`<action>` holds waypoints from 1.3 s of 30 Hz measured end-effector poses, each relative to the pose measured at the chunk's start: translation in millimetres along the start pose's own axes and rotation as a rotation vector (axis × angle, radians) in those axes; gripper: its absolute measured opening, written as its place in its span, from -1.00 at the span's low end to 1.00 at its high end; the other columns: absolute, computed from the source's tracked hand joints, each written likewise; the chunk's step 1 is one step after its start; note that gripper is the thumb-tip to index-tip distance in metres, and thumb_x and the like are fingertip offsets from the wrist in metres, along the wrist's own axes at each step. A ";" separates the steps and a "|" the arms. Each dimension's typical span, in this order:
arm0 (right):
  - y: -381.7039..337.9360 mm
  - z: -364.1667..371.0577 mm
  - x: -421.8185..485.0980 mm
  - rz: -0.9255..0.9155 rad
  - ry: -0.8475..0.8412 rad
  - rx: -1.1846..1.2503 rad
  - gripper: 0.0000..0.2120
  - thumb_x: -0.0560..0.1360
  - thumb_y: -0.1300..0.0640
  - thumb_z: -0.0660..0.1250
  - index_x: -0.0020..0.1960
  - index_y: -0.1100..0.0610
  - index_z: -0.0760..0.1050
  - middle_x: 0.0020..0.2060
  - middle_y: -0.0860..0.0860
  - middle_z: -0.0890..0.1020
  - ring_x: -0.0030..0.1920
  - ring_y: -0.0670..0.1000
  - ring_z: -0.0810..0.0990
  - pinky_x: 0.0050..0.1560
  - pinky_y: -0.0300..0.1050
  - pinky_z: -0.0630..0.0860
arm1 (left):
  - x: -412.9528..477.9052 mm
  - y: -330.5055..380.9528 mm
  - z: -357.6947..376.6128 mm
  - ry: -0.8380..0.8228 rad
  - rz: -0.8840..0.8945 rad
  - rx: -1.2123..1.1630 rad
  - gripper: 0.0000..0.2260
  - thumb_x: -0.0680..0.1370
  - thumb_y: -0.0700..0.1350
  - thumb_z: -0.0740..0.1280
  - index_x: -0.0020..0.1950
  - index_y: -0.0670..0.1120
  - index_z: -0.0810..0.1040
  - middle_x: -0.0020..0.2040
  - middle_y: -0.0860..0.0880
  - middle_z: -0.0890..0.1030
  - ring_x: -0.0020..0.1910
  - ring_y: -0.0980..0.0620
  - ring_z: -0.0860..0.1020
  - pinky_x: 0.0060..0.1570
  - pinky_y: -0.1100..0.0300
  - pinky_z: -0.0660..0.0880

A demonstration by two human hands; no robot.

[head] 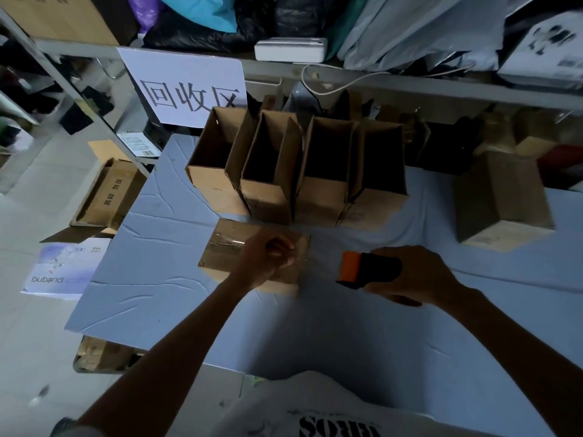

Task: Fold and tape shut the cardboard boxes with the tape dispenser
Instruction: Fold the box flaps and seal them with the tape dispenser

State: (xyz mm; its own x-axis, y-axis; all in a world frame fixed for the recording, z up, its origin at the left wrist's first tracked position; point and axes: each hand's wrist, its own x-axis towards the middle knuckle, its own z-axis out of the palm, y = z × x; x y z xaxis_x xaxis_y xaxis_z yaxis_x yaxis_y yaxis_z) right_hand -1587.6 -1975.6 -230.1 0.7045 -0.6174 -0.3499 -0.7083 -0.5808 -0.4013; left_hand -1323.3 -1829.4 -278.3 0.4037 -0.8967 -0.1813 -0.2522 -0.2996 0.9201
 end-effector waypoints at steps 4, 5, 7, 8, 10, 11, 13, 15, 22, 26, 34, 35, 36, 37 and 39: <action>-19.8 14.1 19.6 -0.021 0.008 -0.195 -0.42 0.22 -0.44 0.36 0.14 -0.17 0.50 -0.05 -0.18 0.61 -0.18 -0.17 0.47 -0.31 -0.32 0.25 | -1.3 -1.4 2.9 0.016 0.008 0.044 -0.77 0.34 -0.32 0.53 -0.11 -0.09 0.59 -0.16 0.01 0.64 -0.15 0.16 0.63 -0.15 0.27 0.59; -22.9 17.1 23.5 -0.003 0.003 -0.214 -0.41 0.23 -0.44 0.37 0.13 -0.14 0.50 -0.04 -0.15 0.61 -0.16 -0.13 0.50 -0.28 -0.27 0.28 | -1.6 -0.8 3.3 0.017 0.018 0.057 -0.77 0.34 -0.32 0.52 -0.11 -0.09 0.58 -0.17 0.01 0.64 -0.15 0.16 0.63 -0.16 0.27 0.59; -28.3 22.6 29.6 0.023 -0.016 -0.246 -0.41 0.22 -0.43 0.37 0.11 -0.11 0.50 -0.03 -0.12 0.61 -0.13 -0.08 0.53 -0.23 -0.21 0.33 | -1.9 1.6 3.7 0.013 0.048 0.095 -0.76 0.34 -0.32 0.52 -0.11 -0.07 0.57 -0.18 0.03 0.63 -0.16 0.17 0.62 -0.16 0.28 0.58; -32.0 25.1 32.5 0.035 -0.022 -0.253 -0.39 0.21 -0.43 0.38 0.11 -0.09 0.50 -0.02 -0.10 0.60 -0.11 -0.07 0.54 -0.21 -0.19 0.35 | -1.6 2.9 3.5 0.013 0.054 0.109 -0.76 0.34 -0.31 0.52 -0.12 -0.06 0.57 -0.19 0.04 0.62 -0.17 0.18 0.61 -0.17 0.29 0.57; -43.0 29.0 40.8 0.046 -0.025 -0.277 -0.35 0.21 -0.42 0.40 0.13 -0.03 0.48 -0.01 -0.06 0.59 -0.08 -0.04 0.54 -0.19 -0.18 0.33 | -0.9 3.8 2.7 0.018 0.041 0.108 -0.76 0.34 -0.30 0.53 -0.12 -0.07 0.58 -0.20 0.07 0.62 -0.19 0.23 0.60 -0.20 0.37 0.55; -50.6 30.8 45.7 0.039 -0.022 -0.299 -0.34 0.21 -0.41 0.41 0.13 0.00 0.48 -0.02 -0.03 0.58 -0.08 -0.02 0.53 -0.20 -0.17 0.31 | -0.9 3.7 2.3 0.019 0.025 0.089 -0.77 0.33 -0.30 0.53 -0.12 -0.09 0.58 -0.21 0.07 0.61 -0.20 0.26 0.59 -0.21 0.39 0.53; -67.4 34.7 55.6 0.018 -0.016 -0.323 -0.36 0.22 -0.37 0.43 0.08 0.07 0.47 -0.04 0.01 0.58 -0.10 0.01 0.54 -0.21 -0.17 0.32 | -0.5 2.9 2.4 0.014 -0.005 0.046 -0.77 0.34 -0.32 0.53 -0.11 -0.12 0.58 -0.21 0.05 0.62 -0.22 0.27 0.60 -0.23 0.40 0.53; -84.2 37.3 62.7 0.027 -0.019 -0.314 -0.41 0.20 -0.30 0.48 -0.01 0.10 0.46 -0.08 0.03 0.57 -0.12 0.04 0.56 -0.22 -0.14 0.36 | -2.2 2.8 3.2 0.010 -0.020 0.025 -0.78 0.35 -0.32 0.52 -0.12 -0.11 0.58 -0.22 0.06 0.62 -0.23 0.27 0.60 -0.26 0.40 0.53; -105.7 44.2 71.2 0.156 0.038 -0.388 -0.76 0.37 0.01 0.44 -0.07 0.10 0.49 -0.16 0.01 0.58 -0.10 0.06 0.59 -0.20 -0.15 0.34 | 0.0 3.4 2.1 0.005 -0.006 0.073 -0.78 0.36 -0.31 0.52 -0.13 -0.06 0.58 -0.21 0.06 0.63 -0.21 0.24 0.61 -0.20 0.32 0.56; -111.5 81.1 62.9 0.184 -0.028 -0.452 -0.84 0.54 0.12 0.24 0.06 0.09 0.54 0.01 0.04 0.63 0.04 0.08 0.61 -0.15 -0.13 0.34 | -4.7 1.3 0.4 0.016 0.021 0.063 -0.79 0.36 -0.37 0.49 -0.10 -0.14 0.59 -0.18 -0.01 0.64 -0.18 0.17 0.62 -0.17 0.29 0.57; -57.5 106.6 21.6 0.271 0.208 -0.487 -0.40 0.61 -0.09 0.14 0.51 0.19 0.09 0.14 0.19 0.52 0.05 0.15 0.56 -0.22 -0.05 0.42 | -2.6 1.0 1.4 0.026 -0.010 0.052 -0.75 0.36 -0.40 0.45 -0.13 -0.07 0.58 -0.18 0.02 0.60 -0.15 0.08 0.60 -0.12 0.13 0.59; -53.5 112.0 17.7 0.257 0.219 -0.460 -0.39 0.60 0.02 0.20 0.52 0.24 0.06 0.18 0.26 0.50 0.10 0.20 0.54 -0.12 -0.02 0.49 | -3.0 0.9 1.8 0.028 -0.015 0.048 -0.75 0.35 -0.39 0.46 -0.13 -0.08 0.58 -0.17 0.01 0.60 -0.14 0.06 0.60 -0.10 0.08 0.60; -50.9 118.3 14.2 0.237 0.213 -0.462 -0.36 0.56 0.13 0.28 0.50 0.31 0.08 0.19 0.31 0.49 0.12 0.24 0.53 -0.06 0.00 0.53 | -3.3 1.0 1.9 0.028 -0.013 0.039 -0.75 0.33 -0.39 0.48 -0.12 -0.10 0.58 -0.17 0.00 0.61 -0.13 0.05 0.60 -0.08 0.05 0.60; -48.2 125.5 11.2 0.215 0.209 -0.502 -0.35 0.50 0.21 0.34 0.47 0.36 0.14 0.18 0.34 0.50 0.10 0.26 0.54 -0.04 0.01 0.55 | -4.0 1.3 1.8 0.025 -0.009 0.037 -0.75 0.33 -0.39 0.48 -0.12 -0.10 0.58 -0.16 0.00 0.61 -0.13 0.05 0.60 -0.06 0.04 0.60; -48.1 137.4 5.4 0.207 0.179 -0.586 -0.35 0.48 0.23 0.36 0.45 0.38 0.17 0.20 0.32 0.51 0.09 0.23 0.55 0.03 -0.03 0.54 | -5.6 2.4 1.9 0.022 -0.005 0.054 -0.75 0.33 -0.37 0.49 -0.11 -0.09 0.58 -0.16 0.01 0.61 -0.13 0.08 0.60 -0.06 0.07 0.60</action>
State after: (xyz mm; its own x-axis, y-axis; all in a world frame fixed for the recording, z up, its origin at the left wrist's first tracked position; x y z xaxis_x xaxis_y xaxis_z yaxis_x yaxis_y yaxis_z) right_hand -1543.5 -1878.2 -329.0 0.5685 -0.7970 -0.2039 -0.7709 -0.6027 0.2061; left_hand -1327.9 -1825.7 -275.8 0.4244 -0.8878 -0.1778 -0.2967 -0.3219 0.8991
